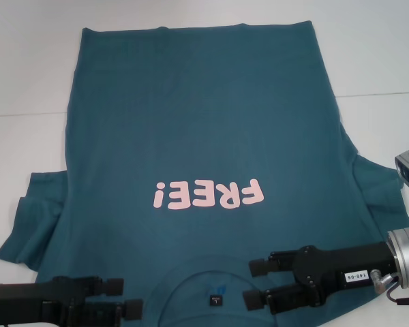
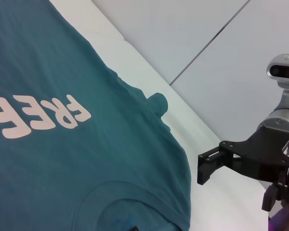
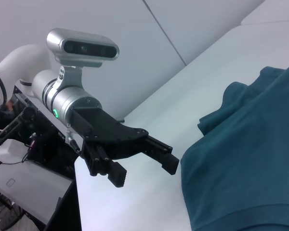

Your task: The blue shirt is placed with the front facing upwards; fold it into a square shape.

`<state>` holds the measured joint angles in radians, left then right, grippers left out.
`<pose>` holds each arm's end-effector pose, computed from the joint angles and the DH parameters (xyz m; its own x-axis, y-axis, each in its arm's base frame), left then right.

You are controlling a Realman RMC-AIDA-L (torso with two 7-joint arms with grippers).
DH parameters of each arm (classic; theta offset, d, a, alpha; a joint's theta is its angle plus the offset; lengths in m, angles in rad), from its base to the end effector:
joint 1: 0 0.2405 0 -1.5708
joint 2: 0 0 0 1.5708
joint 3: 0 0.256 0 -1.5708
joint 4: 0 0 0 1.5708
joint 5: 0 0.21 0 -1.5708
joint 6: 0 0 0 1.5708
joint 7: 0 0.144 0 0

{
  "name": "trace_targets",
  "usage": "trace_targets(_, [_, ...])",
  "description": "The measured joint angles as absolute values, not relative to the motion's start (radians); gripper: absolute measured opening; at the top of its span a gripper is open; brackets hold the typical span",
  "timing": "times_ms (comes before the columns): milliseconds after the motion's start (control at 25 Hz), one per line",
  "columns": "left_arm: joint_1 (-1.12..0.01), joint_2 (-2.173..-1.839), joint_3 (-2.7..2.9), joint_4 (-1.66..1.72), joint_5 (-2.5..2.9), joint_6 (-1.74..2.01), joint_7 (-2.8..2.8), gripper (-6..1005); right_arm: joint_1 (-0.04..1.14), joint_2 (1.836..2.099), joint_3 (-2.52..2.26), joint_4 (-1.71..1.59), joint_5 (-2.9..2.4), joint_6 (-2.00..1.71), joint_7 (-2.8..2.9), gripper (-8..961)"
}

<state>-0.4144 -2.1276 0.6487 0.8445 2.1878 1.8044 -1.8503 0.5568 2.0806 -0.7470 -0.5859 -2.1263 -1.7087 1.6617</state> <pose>-0.2783 0.2735 0.0055 0.5693 0.7389 0.3604 0.7407 -0.6512 0.1651 0.2545 0.2972 -0.0267 0.6883 -0.6342 -0.3521 -0.6012 -0.7704 0.2123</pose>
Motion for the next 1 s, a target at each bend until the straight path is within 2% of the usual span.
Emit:
trace_targets(720, [-0.42, -2.127, 0.627, 0.841, 2.177, 1.806, -1.906, 932, 0.554, 2.078, -0.739, -0.586, -2.124, -1.707, 1.694, 910])
trace_targets(840, [-0.438, -2.116, 0.578, 0.84, 2.166, 1.803, -2.048, 932, 0.564, 2.074, -0.721, -0.592, -2.122, -1.688, 1.8, 909])
trace_targets(1000, [-0.468, -2.091, 0.46, 0.821, 2.154, 1.793, -2.282, 932, 0.591, 2.055, -0.696, -0.595, -2.121, -1.671, 1.955, 908])
